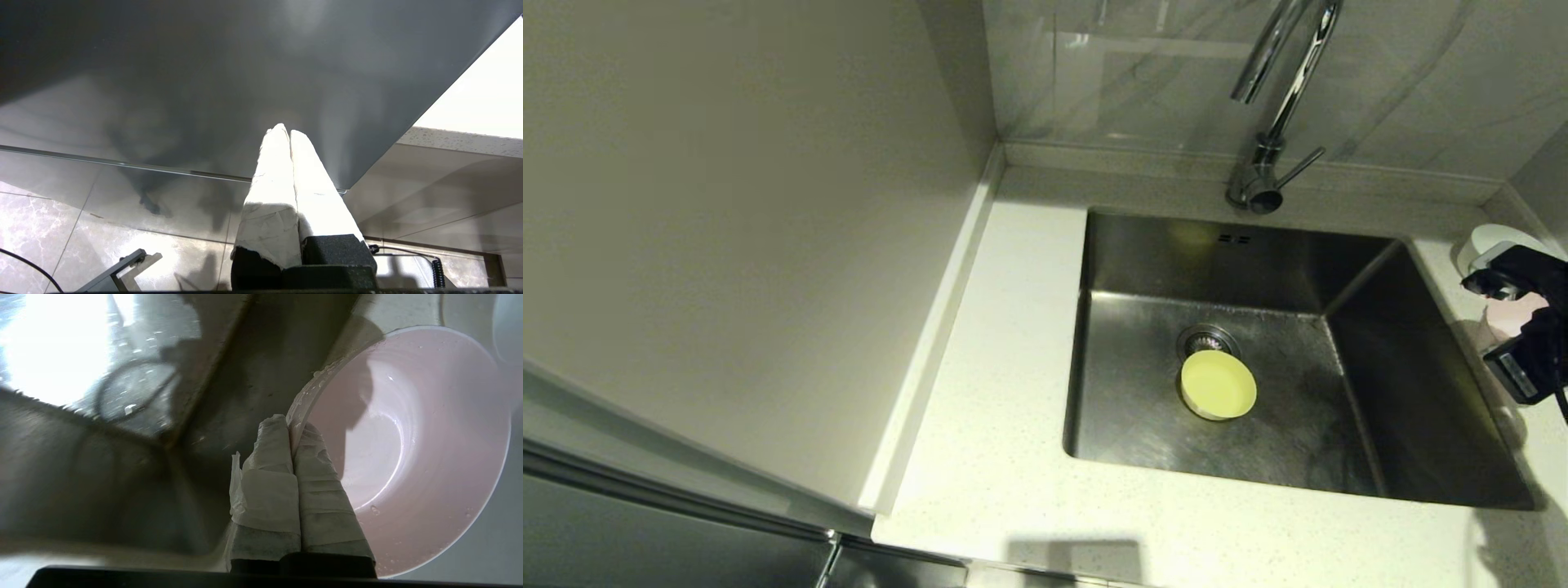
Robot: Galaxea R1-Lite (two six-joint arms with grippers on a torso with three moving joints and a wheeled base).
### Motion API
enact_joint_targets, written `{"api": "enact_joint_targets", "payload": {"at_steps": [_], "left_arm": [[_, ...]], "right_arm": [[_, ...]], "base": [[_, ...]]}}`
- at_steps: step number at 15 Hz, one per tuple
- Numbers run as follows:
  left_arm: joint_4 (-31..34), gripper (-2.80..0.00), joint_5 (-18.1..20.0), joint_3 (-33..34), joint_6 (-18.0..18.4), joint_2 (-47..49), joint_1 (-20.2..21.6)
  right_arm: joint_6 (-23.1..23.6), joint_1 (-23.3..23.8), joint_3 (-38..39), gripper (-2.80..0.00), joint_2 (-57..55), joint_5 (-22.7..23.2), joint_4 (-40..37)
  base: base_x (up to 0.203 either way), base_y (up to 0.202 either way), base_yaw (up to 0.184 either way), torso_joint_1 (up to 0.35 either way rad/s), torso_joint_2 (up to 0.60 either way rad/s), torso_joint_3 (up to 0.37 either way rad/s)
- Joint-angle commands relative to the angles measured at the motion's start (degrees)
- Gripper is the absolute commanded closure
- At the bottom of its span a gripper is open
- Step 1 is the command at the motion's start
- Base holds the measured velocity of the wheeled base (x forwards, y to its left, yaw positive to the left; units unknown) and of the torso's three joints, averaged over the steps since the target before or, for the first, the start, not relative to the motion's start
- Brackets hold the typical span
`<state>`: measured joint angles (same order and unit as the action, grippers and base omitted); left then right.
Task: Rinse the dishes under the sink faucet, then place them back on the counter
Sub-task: Put a bowl back to the table from the sink
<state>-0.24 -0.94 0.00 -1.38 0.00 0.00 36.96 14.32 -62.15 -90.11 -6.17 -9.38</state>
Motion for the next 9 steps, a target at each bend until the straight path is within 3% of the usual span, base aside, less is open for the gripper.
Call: {"api": "enact_joint_targets", "payload": {"at_steps": [1, 9], "left_arm": [[0.01, 0.00, -0.03, 0.00, -0.03, -0.09, 0.00], [-0.02, 0.00, -0.03, 0.00, -0.03, -0.09, 0.00]], "right_arm": [[0.41, 2.01, -0.73, 0.00, -4.33, -0.07, 2.71], [1.45, 5.01, -7.66, 0.00, -11.72, -0.13, 3.58]], "base": [[0.000, 0.000, 0.000, 0.000, 0.00, 0.000], [0.000, 0.000, 0.000, 0.000, 0.00, 0.000]]}}
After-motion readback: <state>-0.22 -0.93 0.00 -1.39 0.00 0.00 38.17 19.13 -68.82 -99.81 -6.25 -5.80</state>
